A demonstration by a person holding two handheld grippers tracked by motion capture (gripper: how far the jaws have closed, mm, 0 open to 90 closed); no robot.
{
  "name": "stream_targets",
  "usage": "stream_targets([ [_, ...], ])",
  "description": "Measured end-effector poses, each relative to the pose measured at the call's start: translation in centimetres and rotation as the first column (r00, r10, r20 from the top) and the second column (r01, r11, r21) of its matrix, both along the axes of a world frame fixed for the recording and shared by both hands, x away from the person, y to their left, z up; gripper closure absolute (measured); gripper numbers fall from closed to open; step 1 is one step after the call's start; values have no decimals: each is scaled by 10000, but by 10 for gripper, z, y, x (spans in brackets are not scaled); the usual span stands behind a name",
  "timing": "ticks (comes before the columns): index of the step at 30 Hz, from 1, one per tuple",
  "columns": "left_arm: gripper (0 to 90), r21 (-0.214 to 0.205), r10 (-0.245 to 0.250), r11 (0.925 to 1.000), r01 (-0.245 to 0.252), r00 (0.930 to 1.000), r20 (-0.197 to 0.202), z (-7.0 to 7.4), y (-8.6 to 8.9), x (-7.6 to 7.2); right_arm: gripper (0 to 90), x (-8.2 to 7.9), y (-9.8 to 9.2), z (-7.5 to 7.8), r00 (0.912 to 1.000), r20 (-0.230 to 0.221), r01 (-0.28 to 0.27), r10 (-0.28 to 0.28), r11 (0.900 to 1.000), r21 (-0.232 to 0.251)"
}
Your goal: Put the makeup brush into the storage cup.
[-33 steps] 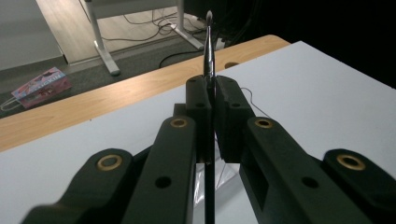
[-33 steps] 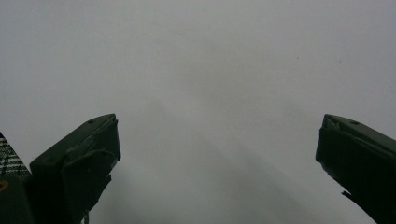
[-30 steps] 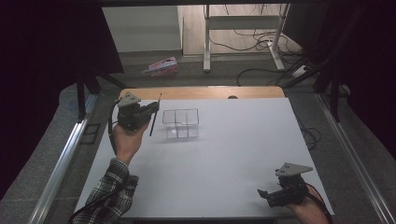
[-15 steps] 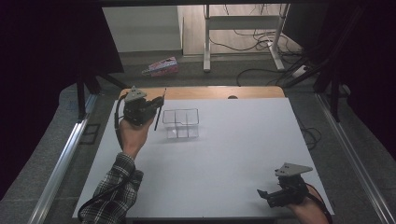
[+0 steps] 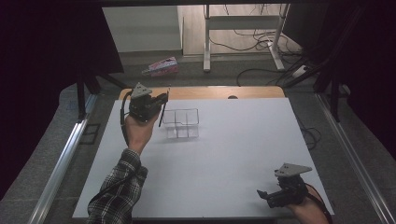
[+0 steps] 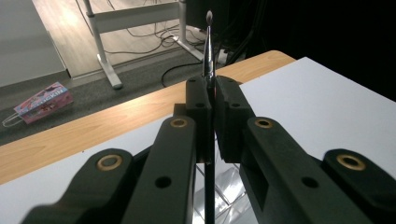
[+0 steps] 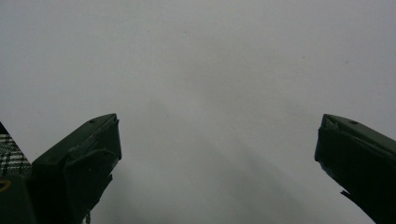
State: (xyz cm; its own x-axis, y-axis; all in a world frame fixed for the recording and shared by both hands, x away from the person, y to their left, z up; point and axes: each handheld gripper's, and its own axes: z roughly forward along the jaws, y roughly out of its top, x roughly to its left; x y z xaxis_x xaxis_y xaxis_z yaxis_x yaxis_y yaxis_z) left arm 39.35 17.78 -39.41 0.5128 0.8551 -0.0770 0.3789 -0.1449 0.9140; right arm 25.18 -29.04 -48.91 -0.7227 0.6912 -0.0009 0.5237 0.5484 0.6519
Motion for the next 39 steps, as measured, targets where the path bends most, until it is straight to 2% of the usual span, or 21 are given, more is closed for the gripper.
stream_targets([
  [39, 855, -176, 273, 9995, -270, 9994, 194, -12, -12, 36, 8, 0, 1, -1, 9998, -72, -198, 197, 9998, -103],
])
